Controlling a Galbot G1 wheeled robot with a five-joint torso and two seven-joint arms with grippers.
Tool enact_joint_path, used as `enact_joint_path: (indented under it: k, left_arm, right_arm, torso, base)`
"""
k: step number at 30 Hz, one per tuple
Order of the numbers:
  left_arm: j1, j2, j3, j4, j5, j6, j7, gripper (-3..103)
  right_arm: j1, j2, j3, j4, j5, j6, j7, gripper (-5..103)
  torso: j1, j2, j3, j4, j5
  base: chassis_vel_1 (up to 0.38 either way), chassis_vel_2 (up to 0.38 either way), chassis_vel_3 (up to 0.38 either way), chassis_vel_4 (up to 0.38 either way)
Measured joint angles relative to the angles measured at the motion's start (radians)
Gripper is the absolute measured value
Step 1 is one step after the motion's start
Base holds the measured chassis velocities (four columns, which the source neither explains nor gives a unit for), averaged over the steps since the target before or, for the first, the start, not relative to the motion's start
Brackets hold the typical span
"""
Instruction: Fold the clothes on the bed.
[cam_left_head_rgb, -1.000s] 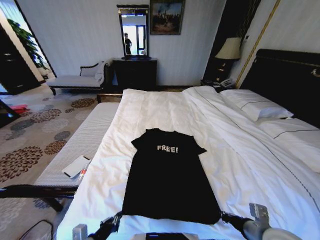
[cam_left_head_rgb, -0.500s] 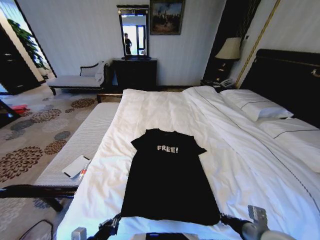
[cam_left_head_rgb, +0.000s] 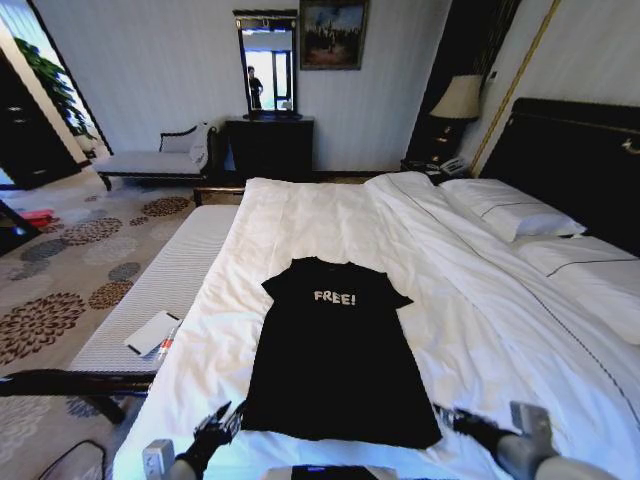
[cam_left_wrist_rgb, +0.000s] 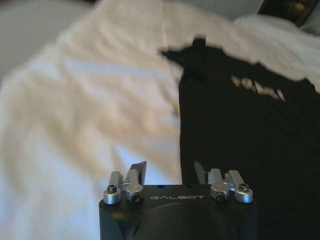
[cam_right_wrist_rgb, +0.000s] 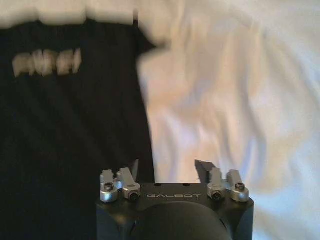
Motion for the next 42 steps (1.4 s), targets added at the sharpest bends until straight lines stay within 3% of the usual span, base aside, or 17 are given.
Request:
enact_joint_path:
  k: [2, 4, 5, 8, 9, 11, 14, 16, 18, 24, 32, 42]
  left_arm:
    - [-0.068, -0.029, 0.001, 0.007, 0.086, -0.016, -0.021, 69]
    - [-0.095, -0.04, 0.001, 0.011, 0.104, -0.018, -0.032, 74]
    - [-0.139, -0.054, 0.002, 0.018, 0.115, -0.017, -0.046, 80]
    - [-0.188, -0.069, 0.006, 0.033, 0.108, -0.003, -0.064, 85]
    - [-0.237, -0.078, 0.011, 0.056, 0.097, 0.015, -0.083, 96]
    - [-0.259, -0.079, 0.012, 0.069, 0.095, 0.023, -0.088, 96]
    - [-0.31, -0.075, 0.002, 0.097, 0.052, 0.049, -0.124, 100]
    - [-0.312, -0.07, -0.002, 0.097, 0.034, 0.054, -0.129, 100]
    - [-0.309, -0.039, -0.022, 0.111, 0.001, 0.059, -0.133, 100]
    - [-0.297, -0.001, -0.039, 0.129, -0.043, 0.04, -0.117, 100]
    - [-0.341, 0.008, -0.017, 0.094, -0.076, 0.029, -0.108, 100]
    - [-0.381, 0.089, -0.011, 0.085, -0.167, 0.03, -0.06, 100]
  right_arm:
    - [0.078, -0.017, 0.037, -0.044, 0.106, 0.032, -0.004, 78]
    - [0.106, -0.025, 0.046, -0.062, 0.141, 0.042, -0.004, 78]
    - [0.15, -0.04, 0.054, -0.093, 0.188, 0.056, -0.006, 89]
    - [0.218, -0.06, 0.052, -0.139, 0.247, 0.063, -0.003, 94]
    - [0.308, -0.092, 0.023, -0.198, 0.325, 0.061, 0.014, 97]
    - [0.35, -0.108, 0.008, -0.231, 0.358, 0.056, 0.02, 99]
    - [0.611, -0.18, -0.098, -0.44, 0.568, 0.027, 0.059, 100]
    - [0.649, -0.189, -0.116, -0.474, 0.594, 0.022, 0.065, 100]
    - [0.831, -0.23, -0.209, -0.642, 0.673, -0.003, 0.072, 100]
    - [1.039, -0.245, -0.323, -0.885, 0.681, -0.034, 0.047, 100]
    - [1.154, -0.212, -0.451, -0.999, 0.624, -0.071, 0.011, 100]
    - [1.323, -0.136, -0.6, -1.128, 0.528, -0.076, -0.033, 100]
  torso:
    - [0.0, 0.0, 0.0, -0.0001, 0.0002]
    - [0.0, 0.0, 0.0, -0.0003, 0.0002]
    - [0.0, 0.0, 0.0, -0.0001, 0.0]
    - [0.0, 0.0, 0.0, -0.0006, 0.0003]
    - [0.0, 0.0, 0.0, -0.0005, 0.0004]
    - [0.0, 0.0, 0.0, -0.0005, 0.0003]
    - [0.0, 0.0, 0.0, 0.0, 0.0001]
    - [0.0, 0.0, 0.0, 0.0003, 0.0003]
    - [0.0, 0.0, 0.0, 0.0004, 0.0008]
    - [0.0, 0.0, 0.0, -0.0004, 0.0]
    - [0.0, 0.0, 0.0, -0.0007, 0.0001]
    - [0.0, 0.0, 0.0, 0.0, 0.0]
  base:
    - [0.0, 0.0, 0.0, 0.0]
    - [0.0, 0.0, 0.0, 0.0]
    - [0.0, 0.0, 0.0, 0.0]
    - [0.0, 0.0, 0.0, 0.0]
    - [0.0, 0.0, 0.0, 0.0]
    - [0.0, 0.0, 0.0, 0.0]
    - [0.0, 0.0, 0.0, 0.0]
    - [0.0, 0.0, 0.0, 0.0]
    - [0.0, 0.0, 0.0, 0.0]
    - [0.0, 0.0, 0.0, 0.0]
    - [0.0, 0.0, 0.0, 0.0]
    - [0.0, 0.0, 0.0, 0.0]
